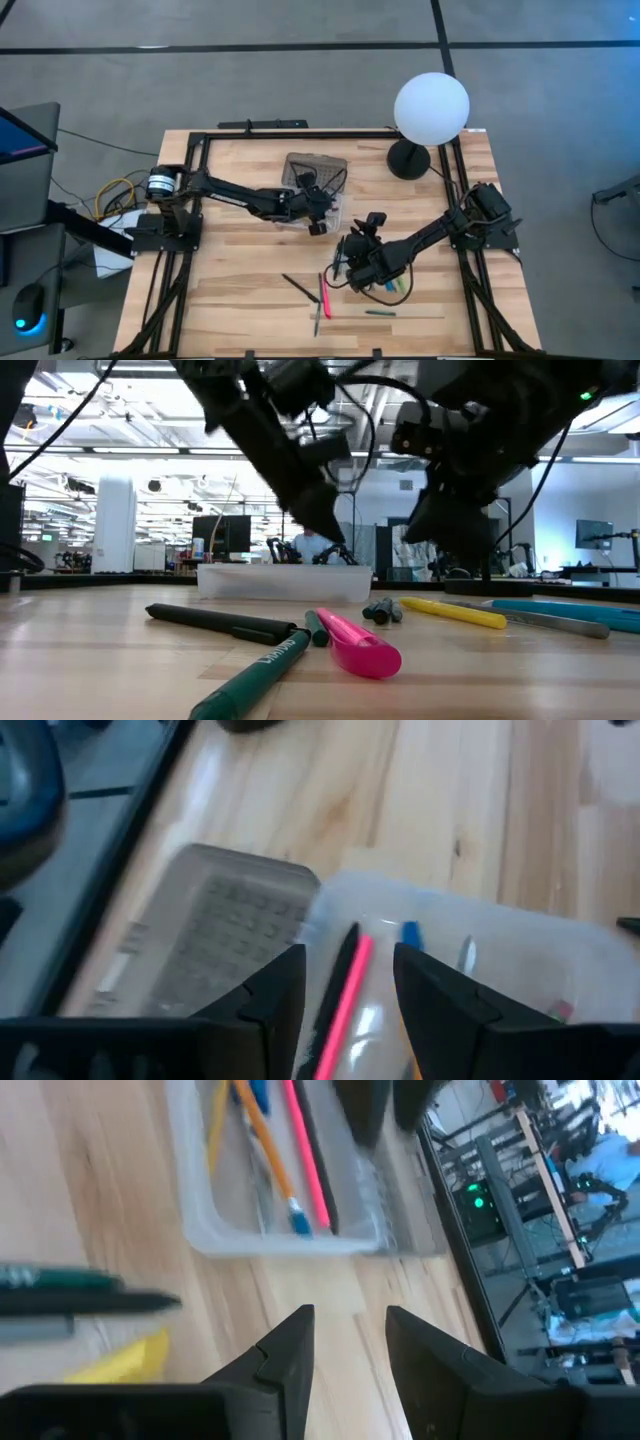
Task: Pick & place school supplies into a supply box
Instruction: Put the green pen into the gray supply box
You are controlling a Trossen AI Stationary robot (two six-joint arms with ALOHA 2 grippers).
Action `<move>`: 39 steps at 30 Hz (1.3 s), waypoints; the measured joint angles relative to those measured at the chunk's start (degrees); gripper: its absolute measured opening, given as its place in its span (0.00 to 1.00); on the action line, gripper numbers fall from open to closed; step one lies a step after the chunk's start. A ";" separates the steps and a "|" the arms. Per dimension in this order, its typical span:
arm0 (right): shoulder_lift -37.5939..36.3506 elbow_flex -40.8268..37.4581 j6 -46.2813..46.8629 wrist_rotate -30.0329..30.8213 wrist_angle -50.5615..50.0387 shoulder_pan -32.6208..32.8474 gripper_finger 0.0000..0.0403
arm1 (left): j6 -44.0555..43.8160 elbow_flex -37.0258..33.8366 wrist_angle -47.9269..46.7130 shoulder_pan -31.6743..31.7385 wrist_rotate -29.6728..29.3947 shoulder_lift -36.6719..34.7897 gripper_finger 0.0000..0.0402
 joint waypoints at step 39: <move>-3.34 -0.02 62.10 -36.59 -22.86 16.91 0.30 | -15.85 -9.16 -21.97 -28.09 -13.76 -16.20 0.37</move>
